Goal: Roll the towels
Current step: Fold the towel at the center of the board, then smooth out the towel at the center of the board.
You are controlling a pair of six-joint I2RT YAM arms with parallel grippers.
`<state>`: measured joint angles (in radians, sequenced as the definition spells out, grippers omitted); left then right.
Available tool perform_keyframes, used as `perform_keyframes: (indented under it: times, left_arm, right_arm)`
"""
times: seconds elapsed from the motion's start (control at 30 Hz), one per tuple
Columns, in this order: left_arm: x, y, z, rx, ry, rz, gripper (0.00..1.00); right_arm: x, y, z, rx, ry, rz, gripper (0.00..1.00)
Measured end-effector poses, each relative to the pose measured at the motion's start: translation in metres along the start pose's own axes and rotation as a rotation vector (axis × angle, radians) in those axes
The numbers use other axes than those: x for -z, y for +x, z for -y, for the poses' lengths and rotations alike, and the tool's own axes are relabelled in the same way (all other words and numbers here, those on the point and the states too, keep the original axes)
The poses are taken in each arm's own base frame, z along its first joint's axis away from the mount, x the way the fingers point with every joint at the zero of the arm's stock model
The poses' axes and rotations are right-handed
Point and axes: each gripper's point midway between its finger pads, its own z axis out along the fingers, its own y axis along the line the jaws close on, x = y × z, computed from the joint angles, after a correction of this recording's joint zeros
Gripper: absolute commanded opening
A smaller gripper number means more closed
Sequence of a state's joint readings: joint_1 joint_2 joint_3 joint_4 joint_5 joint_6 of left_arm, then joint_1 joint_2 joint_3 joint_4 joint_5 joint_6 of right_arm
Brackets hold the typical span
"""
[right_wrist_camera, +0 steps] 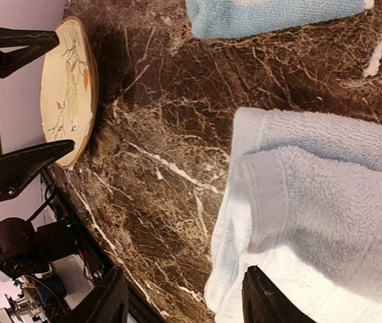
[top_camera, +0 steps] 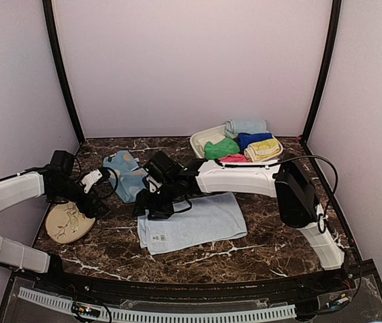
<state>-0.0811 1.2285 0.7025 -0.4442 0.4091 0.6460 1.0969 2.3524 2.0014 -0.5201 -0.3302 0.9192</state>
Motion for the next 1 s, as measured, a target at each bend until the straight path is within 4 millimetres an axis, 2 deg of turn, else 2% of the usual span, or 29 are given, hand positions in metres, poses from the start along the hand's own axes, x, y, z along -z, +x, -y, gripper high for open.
perform_keyframes:
  times: [0.13, 0.23, 0.33, 0.47, 0.57, 0.7, 0.87, 1.0]
  left_arm:
    - [0.0, -0.001, 0.002, 0.005, 0.011, 0.006, 0.89]
    - [-0.001, -0.003, 0.004, 0.012, 0.028, 0.016, 0.88]
    - [-0.002, -0.009, 0.008, 0.019, 0.052, 0.029, 0.88]
    - [-0.004, -0.022, 0.015, 0.009, 0.084, 0.046, 0.87]
    - [-0.009, -0.032, 0.036, -0.036, 0.133, 0.047, 0.86]
    - [-0.015, -0.048, 0.07, -0.092, 0.217, 0.054, 0.84]
    - [-0.024, -0.074, 0.111, -0.183, 0.306, 0.074, 0.83]
    - [-0.042, -0.088, 0.137, -0.241, 0.361, 0.065, 0.8]
  right_arm:
    - [0.015, 0.002, -0.001, 0.002, -0.023, 0.016, 0.46]
    - [0.036, 0.011, 0.01, -0.01, -0.03, 0.025, 0.31]
    - [0.052, 0.01, 0.03, -0.043, -0.048, 0.038, 0.22]
    - [0.044, -0.008, 0.057, -0.059, -0.039, 0.037, 0.15]
    - [0.023, -0.021, 0.069, -0.04, -0.031, 0.026, 0.15]
    - [-0.002, -0.02, 0.093, -0.058, -0.012, -0.007, 0.19]
    - [0.006, -0.03, 0.099, -0.086, -0.065, 0.017, 0.32]
    - [0.03, -0.034, 0.109, -0.133, -0.096, 0.037, 0.4]
